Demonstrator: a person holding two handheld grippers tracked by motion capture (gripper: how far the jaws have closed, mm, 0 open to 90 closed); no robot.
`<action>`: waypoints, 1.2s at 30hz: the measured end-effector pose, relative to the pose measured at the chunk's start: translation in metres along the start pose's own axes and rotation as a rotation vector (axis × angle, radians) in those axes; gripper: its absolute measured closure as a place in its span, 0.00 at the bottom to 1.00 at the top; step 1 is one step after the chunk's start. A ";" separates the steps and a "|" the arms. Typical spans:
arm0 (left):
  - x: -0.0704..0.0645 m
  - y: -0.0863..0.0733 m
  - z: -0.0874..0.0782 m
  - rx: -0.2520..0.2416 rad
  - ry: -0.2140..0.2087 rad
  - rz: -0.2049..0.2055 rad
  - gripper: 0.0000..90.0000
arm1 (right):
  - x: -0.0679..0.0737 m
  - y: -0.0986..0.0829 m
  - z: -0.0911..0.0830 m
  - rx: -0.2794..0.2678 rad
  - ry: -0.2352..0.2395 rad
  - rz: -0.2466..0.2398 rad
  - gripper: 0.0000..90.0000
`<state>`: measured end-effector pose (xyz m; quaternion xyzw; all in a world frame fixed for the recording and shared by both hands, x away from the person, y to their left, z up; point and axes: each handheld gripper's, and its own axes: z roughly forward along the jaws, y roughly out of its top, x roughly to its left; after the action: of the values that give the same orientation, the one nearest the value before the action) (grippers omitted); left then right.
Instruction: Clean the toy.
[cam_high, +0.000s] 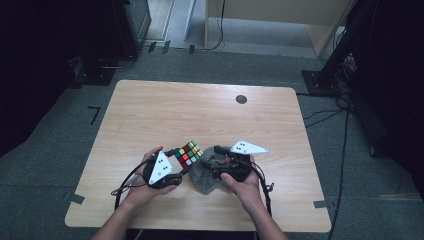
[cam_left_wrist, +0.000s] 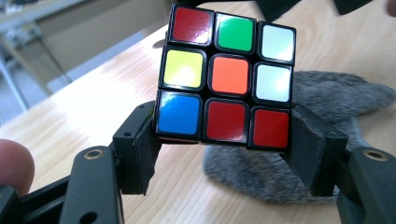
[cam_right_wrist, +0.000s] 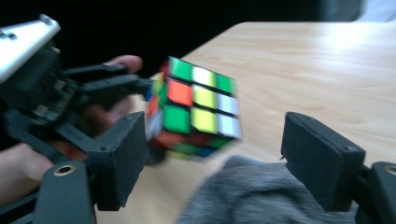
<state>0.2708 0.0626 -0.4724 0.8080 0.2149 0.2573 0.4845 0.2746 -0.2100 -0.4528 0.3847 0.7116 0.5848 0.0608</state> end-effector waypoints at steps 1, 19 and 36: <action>0.003 0.000 -0.001 0.005 -0.002 -0.022 0.37 | -0.002 -0.001 -0.002 0.000 -0.038 -0.023 0.27; 0.012 0.001 -0.002 -0.001 -0.089 -0.178 0.38 | -0.005 -0.051 0.049 0.358 -0.316 -0.184 0.34; 0.001 -0.004 -0.002 0.028 -0.069 -0.242 0.38 | 0.001 -0.062 0.049 0.298 -0.405 -0.188 0.61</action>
<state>0.2696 0.0663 -0.4745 0.7914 0.2975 0.1659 0.5076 0.2709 -0.1727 -0.5217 0.4309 0.7957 0.3764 0.1988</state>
